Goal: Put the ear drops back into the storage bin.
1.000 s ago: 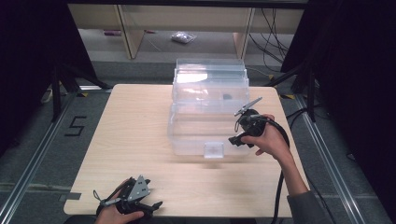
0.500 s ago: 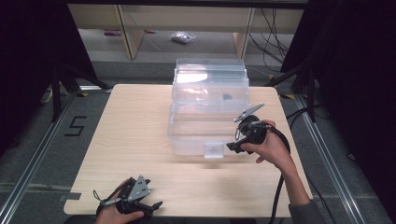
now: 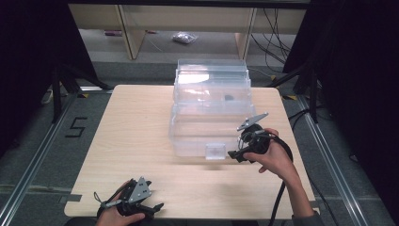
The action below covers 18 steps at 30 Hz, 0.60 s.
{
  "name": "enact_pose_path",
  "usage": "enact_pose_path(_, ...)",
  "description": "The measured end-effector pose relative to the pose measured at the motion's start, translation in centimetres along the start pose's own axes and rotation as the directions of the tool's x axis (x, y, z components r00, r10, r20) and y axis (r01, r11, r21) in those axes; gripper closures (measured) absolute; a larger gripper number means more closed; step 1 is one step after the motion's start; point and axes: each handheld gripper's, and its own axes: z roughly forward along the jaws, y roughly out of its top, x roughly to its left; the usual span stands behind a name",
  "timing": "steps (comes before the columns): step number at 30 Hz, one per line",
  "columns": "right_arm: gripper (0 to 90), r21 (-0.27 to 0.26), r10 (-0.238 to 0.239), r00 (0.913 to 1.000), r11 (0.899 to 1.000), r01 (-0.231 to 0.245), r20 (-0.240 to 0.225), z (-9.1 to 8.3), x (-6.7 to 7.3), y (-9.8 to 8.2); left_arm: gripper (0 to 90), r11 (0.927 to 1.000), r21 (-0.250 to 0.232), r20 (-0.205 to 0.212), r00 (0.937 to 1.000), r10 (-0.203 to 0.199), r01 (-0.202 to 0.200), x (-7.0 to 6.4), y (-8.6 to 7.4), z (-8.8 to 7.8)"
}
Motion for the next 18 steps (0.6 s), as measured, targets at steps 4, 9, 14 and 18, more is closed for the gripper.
enact_pose_path(4,22.4,-0.028,-0.005,1.0,1.0,0.005,0.002,-0.2,0.6,-0.3,15.7,1.0,-0.004,-0.003,1.0,-0.002,0.002,0.0,0.0,0.0)
enact_pose_path(9,22.4,-0.045,-0.029,0.9995,0.999,0.029,-0.009,-0.1,1.4,-0.8,15.7,1.0,-0.006,-0.001,1.0,0.004,-0.004,0.0,0.0,-0.1)
enact_pose_path(14,22.0,-0.056,-0.047,0.9988,0.997,0.046,-0.01,0.2,1.9,-1.2,15.7,0.9999,-0.011,-0.002,1.0,0.001,-0.001,-0.1,0.1,-0.1)
enact_pose_path(18,21.3,-0.055,-0.052,0.9984,0.997,0.051,-0.021,0.3,1.9,-1.6,15.7,0.9999,-0.008,-0.004,0.9999,0.01,-0.01,0.1,0.1,-0.2)
